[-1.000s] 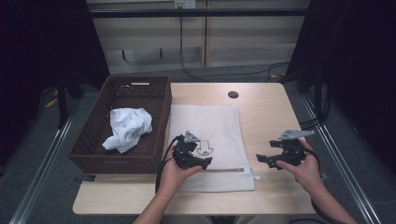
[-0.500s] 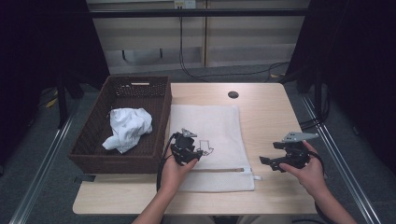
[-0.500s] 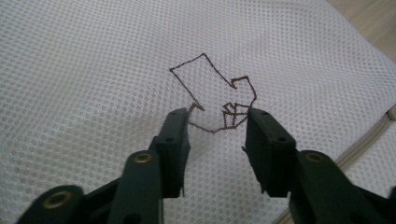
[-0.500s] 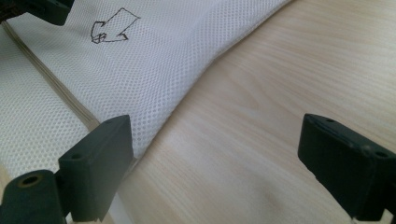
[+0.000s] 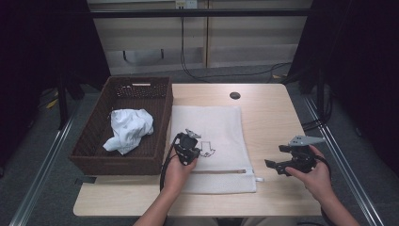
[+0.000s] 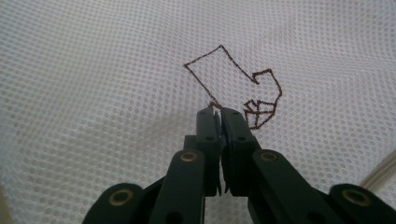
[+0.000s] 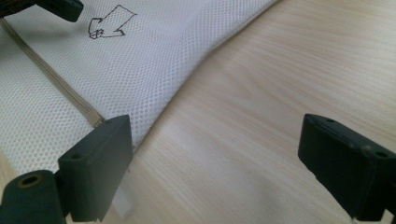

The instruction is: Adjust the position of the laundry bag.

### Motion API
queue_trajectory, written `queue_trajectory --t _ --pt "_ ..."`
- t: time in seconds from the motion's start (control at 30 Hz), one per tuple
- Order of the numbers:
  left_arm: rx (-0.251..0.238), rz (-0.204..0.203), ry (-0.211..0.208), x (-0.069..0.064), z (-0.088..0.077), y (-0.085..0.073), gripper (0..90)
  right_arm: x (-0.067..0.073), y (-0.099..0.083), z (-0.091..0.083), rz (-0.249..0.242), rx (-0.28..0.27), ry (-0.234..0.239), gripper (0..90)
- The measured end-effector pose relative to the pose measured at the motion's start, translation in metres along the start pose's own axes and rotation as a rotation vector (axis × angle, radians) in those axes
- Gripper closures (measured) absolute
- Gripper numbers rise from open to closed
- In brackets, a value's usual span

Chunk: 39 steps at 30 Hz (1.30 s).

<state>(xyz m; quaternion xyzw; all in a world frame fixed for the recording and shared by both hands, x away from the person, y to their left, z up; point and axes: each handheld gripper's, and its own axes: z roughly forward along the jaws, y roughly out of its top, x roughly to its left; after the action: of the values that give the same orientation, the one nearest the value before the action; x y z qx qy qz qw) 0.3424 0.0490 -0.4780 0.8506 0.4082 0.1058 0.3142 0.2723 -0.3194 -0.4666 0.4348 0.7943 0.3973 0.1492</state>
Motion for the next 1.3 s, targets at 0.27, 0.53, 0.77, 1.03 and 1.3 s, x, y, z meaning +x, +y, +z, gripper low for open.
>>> queue_trajectory --t 0.27,0.53,0.77,1.03,1.3 --pt "0.031 -0.033 -0.019 0.0 0.007 -0.004 87.1 0.0 0.0 0.0 0.005 -0.005 -0.004 9.3" --pt "0.036 -0.031 -0.023 0.001 0.009 -0.005 86.6 0.0 0.0 0.001 0.009 -0.002 0.002 9.3" --pt "0.017 -0.028 -0.015 0.0 0.011 -0.005 86.4 0.001 0.0 0.002 0.014 0.002 0.001 9.3" --pt "0.025 -0.014 -0.02 0.001 0.012 -0.003 86.4 0.001 -0.001 0.004 0.019 0.008 0.003 9.3" --pt "0.026 -0.005 -0.032 0.002 0.019 0.005 86.4 0.002 -0.001 0.007 0.029 0.021 0.014 9.6"
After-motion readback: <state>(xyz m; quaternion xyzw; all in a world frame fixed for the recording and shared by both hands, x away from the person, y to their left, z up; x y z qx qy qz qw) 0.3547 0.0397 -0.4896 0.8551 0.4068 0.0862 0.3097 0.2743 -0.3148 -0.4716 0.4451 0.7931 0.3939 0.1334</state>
